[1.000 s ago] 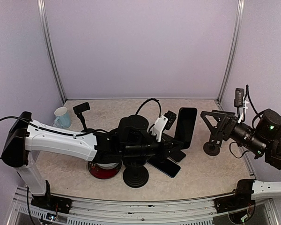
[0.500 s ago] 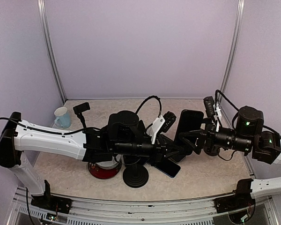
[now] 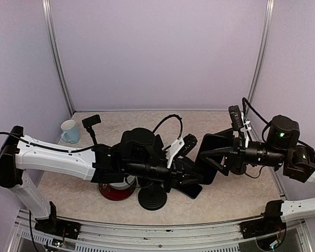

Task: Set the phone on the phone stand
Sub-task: Pass from the left arm to the right

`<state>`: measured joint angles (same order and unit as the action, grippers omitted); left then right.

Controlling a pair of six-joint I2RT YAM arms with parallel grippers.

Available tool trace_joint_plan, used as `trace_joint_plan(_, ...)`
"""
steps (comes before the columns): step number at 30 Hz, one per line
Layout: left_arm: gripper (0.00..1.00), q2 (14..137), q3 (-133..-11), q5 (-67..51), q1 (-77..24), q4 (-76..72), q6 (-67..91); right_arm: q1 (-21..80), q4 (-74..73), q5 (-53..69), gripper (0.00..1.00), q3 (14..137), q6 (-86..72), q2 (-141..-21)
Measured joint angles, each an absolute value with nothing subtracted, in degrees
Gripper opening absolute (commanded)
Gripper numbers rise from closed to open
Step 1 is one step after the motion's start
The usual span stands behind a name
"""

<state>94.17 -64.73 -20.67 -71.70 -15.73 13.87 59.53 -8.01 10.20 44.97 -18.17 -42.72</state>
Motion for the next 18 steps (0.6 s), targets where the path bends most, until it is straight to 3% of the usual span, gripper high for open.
trace_joint_plan(10,0.0,94.2,-64.7,-22.8,-71.7,-15.7,13.8,59.5,-6.0,14.9,0.6,44.9,-17.6,-43.9)
trace_joint_plan(18,0.0,94.2,-64.4,-24.3,-71.8,-15.9,13.4,59.5,-3.8,16.0,0.23,44.8,-18.0,-45.0)
